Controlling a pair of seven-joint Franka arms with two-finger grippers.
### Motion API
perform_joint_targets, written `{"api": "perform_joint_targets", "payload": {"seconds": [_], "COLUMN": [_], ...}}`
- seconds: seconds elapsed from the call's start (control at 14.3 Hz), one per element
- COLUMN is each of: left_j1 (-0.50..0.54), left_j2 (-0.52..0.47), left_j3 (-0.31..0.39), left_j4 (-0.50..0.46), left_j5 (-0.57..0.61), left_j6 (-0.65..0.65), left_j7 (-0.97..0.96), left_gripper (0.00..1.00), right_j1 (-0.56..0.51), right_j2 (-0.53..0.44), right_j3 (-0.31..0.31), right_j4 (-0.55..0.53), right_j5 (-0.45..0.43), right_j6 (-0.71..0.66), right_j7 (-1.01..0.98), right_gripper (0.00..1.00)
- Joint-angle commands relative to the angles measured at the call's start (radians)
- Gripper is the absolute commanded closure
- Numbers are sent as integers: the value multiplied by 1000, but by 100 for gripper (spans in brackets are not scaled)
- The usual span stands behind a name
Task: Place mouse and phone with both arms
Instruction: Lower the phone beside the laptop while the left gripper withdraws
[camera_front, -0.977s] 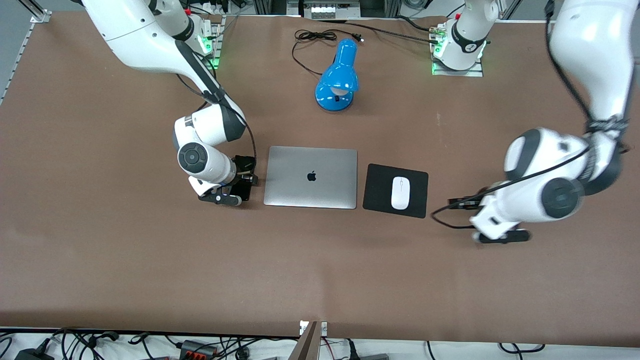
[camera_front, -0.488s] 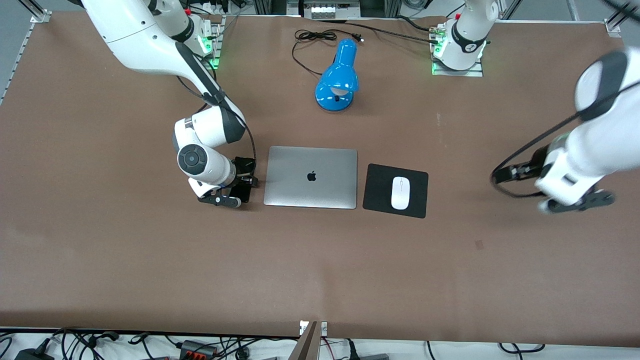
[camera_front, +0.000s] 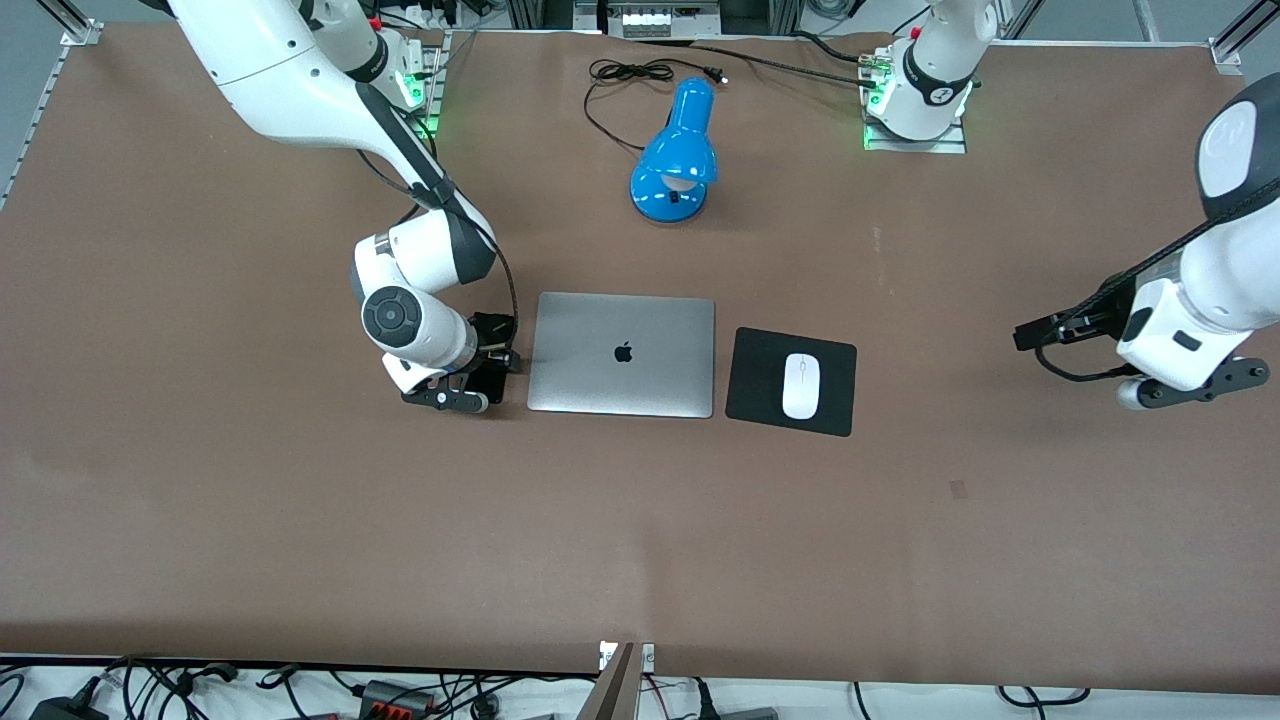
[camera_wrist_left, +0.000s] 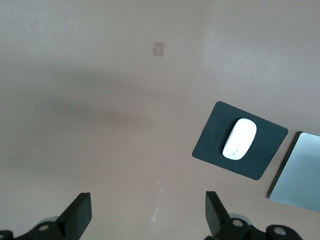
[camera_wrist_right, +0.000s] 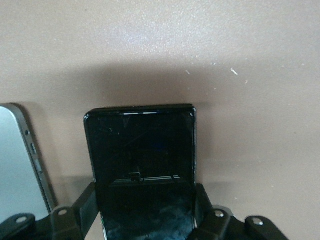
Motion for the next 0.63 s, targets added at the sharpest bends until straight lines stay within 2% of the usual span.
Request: {"api": "perform_joint_targets", "payload": {"seconds": [0.0,0.07,0.28,0.56], "left_j1": [36,41,39,39], "left_j2": [-90,-103,-90,-68], "left_j3": [-14,-14,-14,-6], "left_j4": [-128,-143,-108,-81], "left_j5": [-19,-19,-17,-5], "left_j6": [85,113,109,104], "left_j7": [10,11,24,67], "left_gripper": [0,0,0,0], "right_j1": [10,2,-1,-31], "right_j2": [17,14,-49,-125], "right_j3": [-2,-2,-8,-13], "right_j4": [30,31,60,195], "right_j5": [7,8,4,-6], "right_j6": [-2,-3,-54,-265], "right_j7": [18,13,-7,-30], "right_gripper": [0,0,0,0]}}
